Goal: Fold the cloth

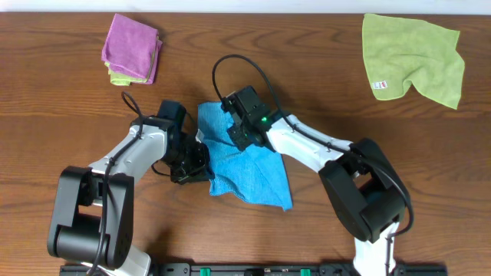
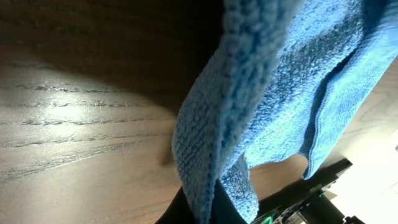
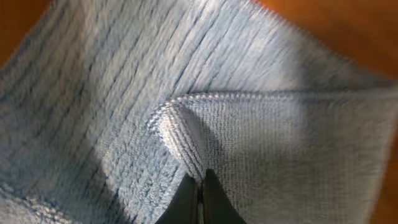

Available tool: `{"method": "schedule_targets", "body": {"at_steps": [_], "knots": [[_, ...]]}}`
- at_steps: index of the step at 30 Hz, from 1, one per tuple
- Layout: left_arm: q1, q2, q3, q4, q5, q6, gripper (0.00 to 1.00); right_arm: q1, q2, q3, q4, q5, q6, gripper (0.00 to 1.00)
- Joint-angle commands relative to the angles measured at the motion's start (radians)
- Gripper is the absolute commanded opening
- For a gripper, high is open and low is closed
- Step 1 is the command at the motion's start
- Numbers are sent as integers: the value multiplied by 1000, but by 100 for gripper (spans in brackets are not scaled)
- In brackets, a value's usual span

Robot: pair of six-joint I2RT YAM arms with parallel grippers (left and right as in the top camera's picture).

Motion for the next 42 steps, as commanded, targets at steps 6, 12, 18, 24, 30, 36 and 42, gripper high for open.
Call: {"method": "schedule_targets", "body": {"at_steps": [6,12,18,24,30,36,42], "knots": [[3,-10,14,-5,-14,21,6,-1,12,156,-138,174,28,1],[3,-10,14,-5,-15,21,6,-43,12,175,-215,225,28,1],[3,-10,14,-4,-26,22,6,-119,12,175,-300,225,35,1],[3,-10,14,-4,-26,22,6,-201,12,175,-330,225,35,1],[3,-11,14,-3,-26,22,6,-262,12,175,-393,244,36,38],[3,-11,14,-3,-26,22,6,-303,11,175,-465,295,47,54],[3,-11,14,0,-25,22,6,-303,-57,175,-541,121,17,67]]}}
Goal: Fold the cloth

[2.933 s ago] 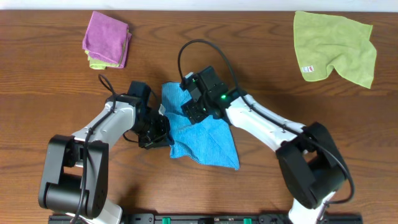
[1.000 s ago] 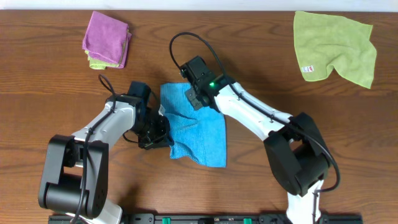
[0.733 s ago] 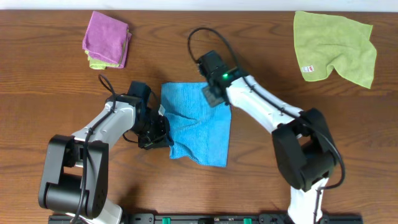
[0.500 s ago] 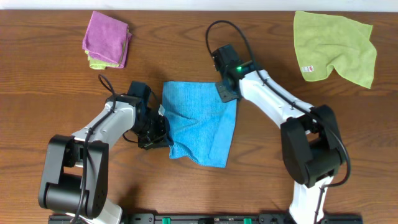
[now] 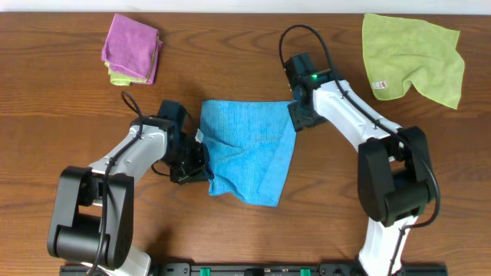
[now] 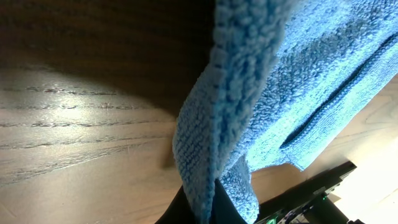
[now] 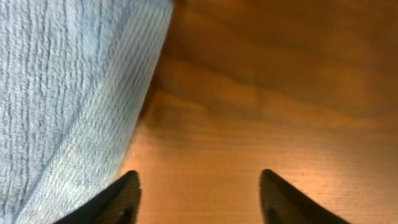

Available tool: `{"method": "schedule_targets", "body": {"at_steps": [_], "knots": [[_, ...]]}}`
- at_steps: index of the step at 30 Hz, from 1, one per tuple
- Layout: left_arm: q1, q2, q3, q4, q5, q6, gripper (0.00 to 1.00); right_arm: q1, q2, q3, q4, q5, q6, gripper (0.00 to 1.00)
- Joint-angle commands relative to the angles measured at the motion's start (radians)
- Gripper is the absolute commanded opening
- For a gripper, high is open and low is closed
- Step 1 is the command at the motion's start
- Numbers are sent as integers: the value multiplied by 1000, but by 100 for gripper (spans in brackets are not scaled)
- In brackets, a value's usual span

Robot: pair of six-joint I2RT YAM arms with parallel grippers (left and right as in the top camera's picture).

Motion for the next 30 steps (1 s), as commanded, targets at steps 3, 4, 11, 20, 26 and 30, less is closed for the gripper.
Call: {"method": "schedule_targets", "body": {"at_steps": [3,4,11,20,26,30], "knots": [[3,-11,14,3,-10,21,6,27,-113,17,-70,-216,-26,70],[3,-11,14,7,-10,21,6,39,-132,17,-103,-244,-22,70],[3,-11,20,14,-6,21,6,154,-190,11,-243,-313,0,69],[4,-11,28,5,-9,23,6,328,-190,-144,-172,-312,50,69],[5,-11,28,-11,-21,40,6,370,-190,-227,-119,-345,102,70],[5,-11,28,-20,-26,40,6,407,-190,-229,-99,-362,117,71]]}}
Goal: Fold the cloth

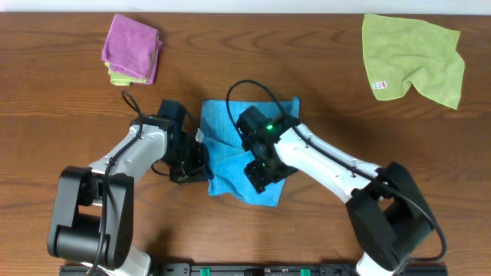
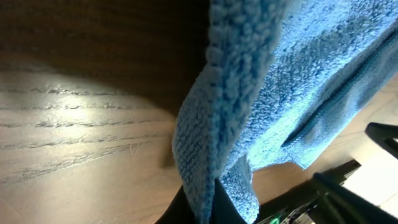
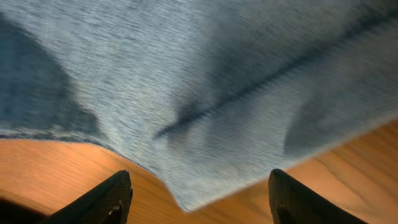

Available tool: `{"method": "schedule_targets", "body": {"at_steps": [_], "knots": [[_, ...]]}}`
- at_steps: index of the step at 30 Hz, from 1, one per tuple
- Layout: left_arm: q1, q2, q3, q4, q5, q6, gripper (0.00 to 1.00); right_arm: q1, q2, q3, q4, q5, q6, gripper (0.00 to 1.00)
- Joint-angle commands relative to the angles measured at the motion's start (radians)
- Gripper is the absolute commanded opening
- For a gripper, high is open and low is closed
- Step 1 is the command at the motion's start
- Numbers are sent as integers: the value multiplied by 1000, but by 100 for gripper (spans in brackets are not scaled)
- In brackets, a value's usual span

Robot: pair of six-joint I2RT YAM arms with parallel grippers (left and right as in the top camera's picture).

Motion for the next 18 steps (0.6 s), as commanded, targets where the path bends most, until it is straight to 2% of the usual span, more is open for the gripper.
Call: {"method": "schedule_targets", "body": {"at_steps": [1,11,18], "knots": [[4,-11,23,-10,-19,21,6,42,-7,-4,11,-29,40,71],[4,-11,23,-16,-19,21,6,79,-7,-84,82,-24,91,69],[4,-11,23,-27,-18,21,6,80,-7,-114,135,-24,105,64]]}}
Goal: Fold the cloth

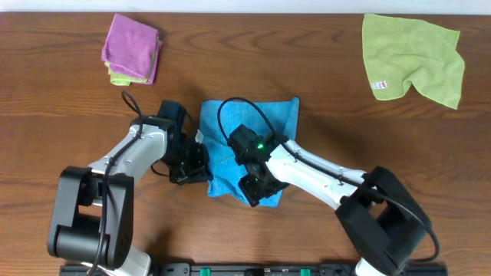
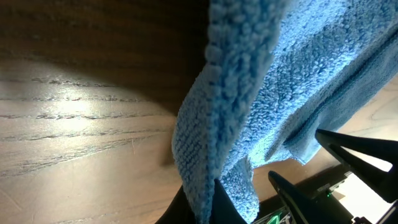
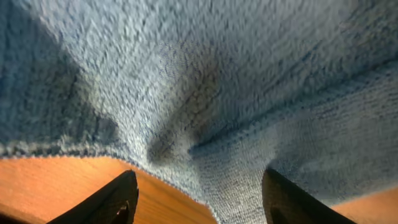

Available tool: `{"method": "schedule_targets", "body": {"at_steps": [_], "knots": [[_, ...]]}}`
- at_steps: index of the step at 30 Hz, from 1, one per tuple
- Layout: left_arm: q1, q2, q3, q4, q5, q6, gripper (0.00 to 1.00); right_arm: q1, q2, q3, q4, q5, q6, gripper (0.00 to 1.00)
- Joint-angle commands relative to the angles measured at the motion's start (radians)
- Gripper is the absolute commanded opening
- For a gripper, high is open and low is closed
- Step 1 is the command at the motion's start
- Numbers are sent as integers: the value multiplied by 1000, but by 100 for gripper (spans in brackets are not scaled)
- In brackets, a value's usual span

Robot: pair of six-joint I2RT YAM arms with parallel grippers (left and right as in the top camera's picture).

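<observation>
A blue cloth point(image 1: 249, 130) lies rumpled in the middle of the wooden table point(image 1: 69, 138). My left gripper point(image 2: 200, 208) is shut on its left edge, and the blue cloth point(image 2: 249, 93) hangs up from the jaws in the left wrist view. My right gripper point(image 1: 257, 192) stands open over the cloth's near edge. In the right wrist view the blue cloth point(image 3: 211, 74) fills the picture and its corner lies between the spread fingers point(image 3: 115, 199), untouched by them.
A folded pink cloth point(image 1: 132, 47) on a yellow-green one lies at the far left. A crumpled green cloth point(image 1: 414, 57) lies at the far right. The arm bases stand at the near edge.
My right gripper has shifted a little left and nearer, from the cloth's lower middle to its near edge. It stays open. The left gripper keeps its hold and has not moved.
First my right gripper was shut on a fold of the cloth near its middle, the left holding the left edge. Then the right stood open at the far right corner, with the cloth spread wider. After that it was open over the cloth's near part, and now at its edge.
</observation>
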Motion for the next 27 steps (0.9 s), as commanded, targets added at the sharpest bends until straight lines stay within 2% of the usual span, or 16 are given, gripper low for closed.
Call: {"method": "schedule_targets", "body": {"at_steps": [1,3,6,17,21,27], "knots": [[5,-11,23,-13,-18,21,6,5,-7,-5,17,-4,23,62],[5,-11,23,-17,-18,21,6,5,-7,-5,23,-1,27,59],[5,-11,23,-19,-18,21,6,5,-7,-5,18,31,50,49],[5,-11,23,-21,-18,21,6,5,-7,-5,6,58,61,25],[5,-11,23,-21,-19,21,6,5,-8,-5,-19,101,93,2],[5,-11,23,-21,-29,21,6,5,-15,-5,-80,168,172,2]]}}
